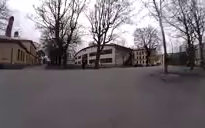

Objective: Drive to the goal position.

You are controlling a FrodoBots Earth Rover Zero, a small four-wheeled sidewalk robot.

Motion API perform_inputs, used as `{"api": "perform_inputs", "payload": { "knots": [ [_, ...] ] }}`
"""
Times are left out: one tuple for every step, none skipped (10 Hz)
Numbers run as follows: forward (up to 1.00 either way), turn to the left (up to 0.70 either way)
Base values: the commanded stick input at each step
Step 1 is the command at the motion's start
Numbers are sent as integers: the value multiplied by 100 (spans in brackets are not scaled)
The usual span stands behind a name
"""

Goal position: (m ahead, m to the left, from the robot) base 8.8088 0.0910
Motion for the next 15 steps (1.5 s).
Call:
{"api": "perform_inputs", "payload": {
  "knots": [
    [85,0],
    [85,0],
    [85,0],
    [85,0],
    [85,0],
    [85,0],
    [85,0],
    [85,0],
    [85,0],
    [85,0],
    [85,0],
    [85,0],
    [85,0],
    [85,0],
    [85,0]
  ]
}}
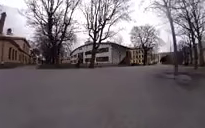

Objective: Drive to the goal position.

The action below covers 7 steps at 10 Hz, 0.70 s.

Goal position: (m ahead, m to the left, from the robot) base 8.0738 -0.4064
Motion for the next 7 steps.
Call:
{"api": "perform_inputs", "payload": {
  "knots": [
    [85,0],
    [85,0],
    [85,0],
    [85,0],
    [85,0],
    [85,0],
    [85,0]
  ]
}}
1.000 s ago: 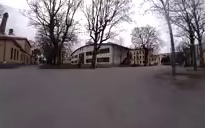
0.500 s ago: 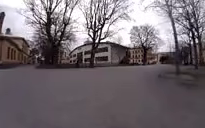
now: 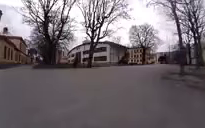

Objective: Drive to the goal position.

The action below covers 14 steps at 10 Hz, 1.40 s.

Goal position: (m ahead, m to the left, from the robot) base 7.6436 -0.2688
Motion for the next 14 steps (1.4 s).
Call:
{"api": "perform_inputs", "payload": {
  "knots": [
    [85,0],
    [85,0],
    [85,0],
    [85,0],
    [85,0],
    [85,0],
    [85,0],
    [85,0],
    [85,0],
    [85,0],
    [85,0],
    [85,0],
    [85,0],
    [85,0]
  ]
}}
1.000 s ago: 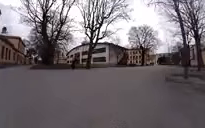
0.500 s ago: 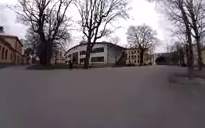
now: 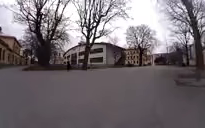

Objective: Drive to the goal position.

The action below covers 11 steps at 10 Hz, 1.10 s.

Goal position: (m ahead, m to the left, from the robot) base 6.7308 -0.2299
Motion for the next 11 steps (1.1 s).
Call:
{"api": "perform_inputs", "payload": {
  "knots": [
    [85,0],
    [85,0],
    [85,0],
    [85,0],
    [85,0],
    [85,0],
    [85,0],
    [85,0],
    [85,0],
    [85,0],
    [85,0]
  ]
}}
